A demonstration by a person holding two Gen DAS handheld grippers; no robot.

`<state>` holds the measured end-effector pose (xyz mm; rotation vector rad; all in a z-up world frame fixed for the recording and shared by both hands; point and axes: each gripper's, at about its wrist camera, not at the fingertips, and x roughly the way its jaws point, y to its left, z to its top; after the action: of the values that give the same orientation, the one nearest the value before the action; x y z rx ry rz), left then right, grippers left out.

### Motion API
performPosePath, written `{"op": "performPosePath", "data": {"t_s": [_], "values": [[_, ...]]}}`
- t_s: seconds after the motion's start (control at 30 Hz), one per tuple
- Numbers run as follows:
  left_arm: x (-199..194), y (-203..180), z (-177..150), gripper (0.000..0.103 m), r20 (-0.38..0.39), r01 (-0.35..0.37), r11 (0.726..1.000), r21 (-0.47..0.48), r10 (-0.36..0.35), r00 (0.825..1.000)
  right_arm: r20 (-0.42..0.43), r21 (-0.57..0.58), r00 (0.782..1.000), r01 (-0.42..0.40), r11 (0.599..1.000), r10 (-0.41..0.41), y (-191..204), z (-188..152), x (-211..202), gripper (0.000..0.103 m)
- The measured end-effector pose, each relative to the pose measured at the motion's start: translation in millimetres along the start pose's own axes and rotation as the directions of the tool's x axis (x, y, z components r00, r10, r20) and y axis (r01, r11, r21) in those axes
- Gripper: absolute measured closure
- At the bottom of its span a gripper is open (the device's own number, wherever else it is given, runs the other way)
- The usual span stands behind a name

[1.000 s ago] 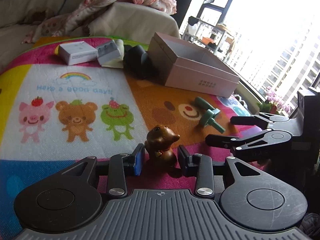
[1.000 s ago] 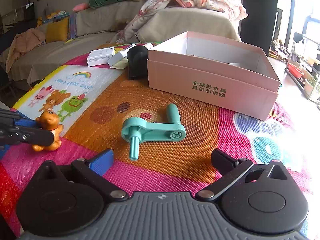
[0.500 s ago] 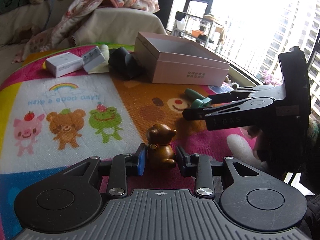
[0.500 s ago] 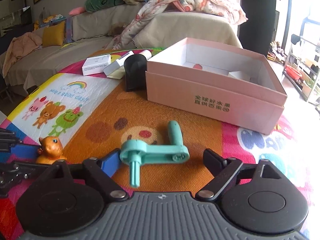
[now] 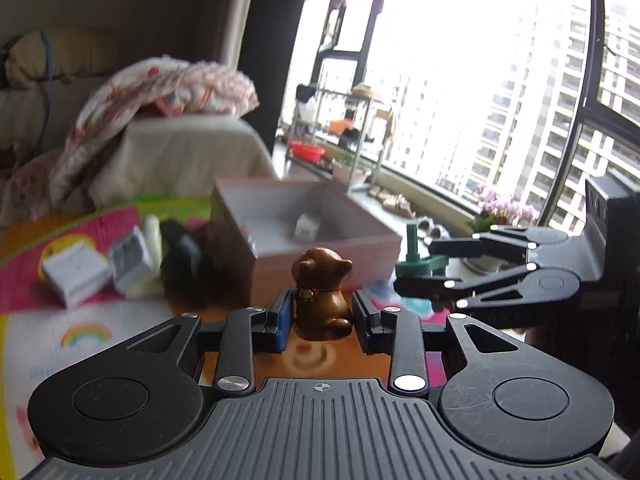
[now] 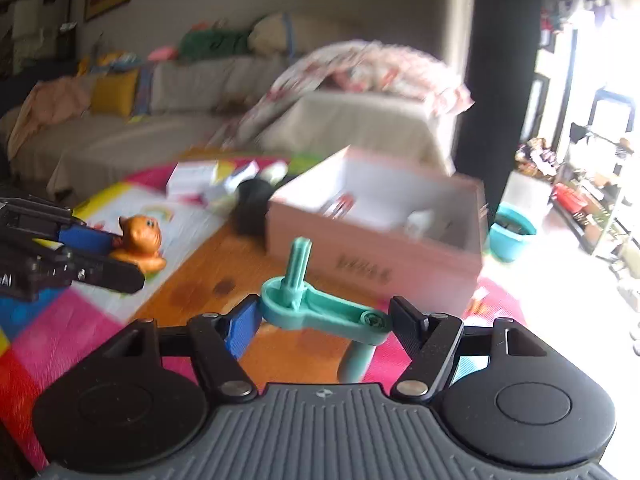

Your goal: Organize rigid objects

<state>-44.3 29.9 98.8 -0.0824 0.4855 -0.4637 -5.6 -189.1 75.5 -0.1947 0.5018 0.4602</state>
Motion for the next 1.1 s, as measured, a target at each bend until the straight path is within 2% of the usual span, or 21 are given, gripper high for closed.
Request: {"op": "performPosePath", "data": {"t_s": [0.1,0.2,0.27,0.33,0.37,0.4,0.47,0.6,0.7,0.77,0.87,0.9,0.97,1.03,1.1], "values": [[21.8,0.5,52.2,0.067,0.077,0.040,0.998,0.046,-0.044,0.996,0.094,0.014,0.992,0.084,0.996,-0.085,-15.9,25.5,-2.4,0.033],[53.6,0.2,97.0,0.067,0.109,0.057,0.996,0.061,-0.064,0.992,0.134,0.039,0.982,0.132,0.990,-0.136,-28.5,46.3,9.1,0.033],[74.7,5.4,123.9,0.067,0.122,0.096,0.995,0.020,-0.097,0.988,0.152,0.043,0.976,0.151,0.988,-0.156,-33.2,58.4,19.1,0.033],[102.5,13.2,143.4,0.066,0.089,0.136,0.989,-0.049,-0.132,0.987,0.197,0.046,0.967,0.153,0.987,-0.159,-37.5,68.7,29.6,0.032],[116.4,17.7,148.9,0.066,0.059,0.128,0.988,-0.090,-0.123,0.991,0.207,0.050,0.964,0.159,0.986,-0.166,-38.5,72.6,36.1,0.029],[126.8,22.0,150.3,0.067,0.046,0.103,0.987,-0.121,-0.098,0.994,0.204,0.053,0.962,0.174,0.983,-0.181,-37.6,74.7,41.6,0.019],[136.9,28.1,145.3,0.067,0.048,0.068,0.990,-0.127,-0.062,0.997,0.198,0.043,0.965,0.169,0.985,-0.174,-31.2,70.5,45.5,0.017],[125.0,50.3,114.8,0.067,0.081,0.037,0.989,-0.142,-0.026,0.996,0.168,-0.063,0.984,0.078,0.995,-0.066,-3.8,29.3,38.1,0.017],[111.9,73.4,81.9,0.067,0.059,-0.086,0.981,-0.176,0.098,0.993,0.093,-0.161,0.995,0.048,0.986,-0.034,20.9,-9.8,39.4,0.017],[107.2,90.7,60.8,0.067,0.016,-0.179,0.957,-0.227,0.188,0.982,0.049,-0.194,0.999,0.020,0.981,-0.010,34.1,-28.3,41.6,0.017],[96.4,121.7,30.9,0.067,-0.053,-0.281,0.894,-0.348,0.281,0.958,0.015,-0.199,1.000,-0.023,0.980,0.027,47.0,-41.9,41.9,0.017],[89.4,132.6,21.7,0.067,-0.065,-0.296,0.872,-0.390,0.295,0.953,0.021,-0.198,1.000,-0.017,0.980,0.022,47.8,-41.5,41.3,0.017],[82.8,143.2,8.6,0.067,-0.078,-0.295,0.848,-0.440,0.291,0.954,0.025,-0.127,0.999,-0.035,0.991,0.038,41.5,-39.3,41.6,0.017],[76.5,138.4,2.0,0.067,-0.091,-0.279,0.845,-0.456,0.268,0.959,-0.041,-0.057,0.998,-0.059,0.997,0.056,33.6,-39.1,50.4,0.017],[76.2,129.6,1.0,0.067,-0.100,-0.270,0.851,-0.450,0.252,0.962,-0.091,0.011,0.995,-0.040,0.999,0.041,24.4,-37.9,59.7,0.017]]}}
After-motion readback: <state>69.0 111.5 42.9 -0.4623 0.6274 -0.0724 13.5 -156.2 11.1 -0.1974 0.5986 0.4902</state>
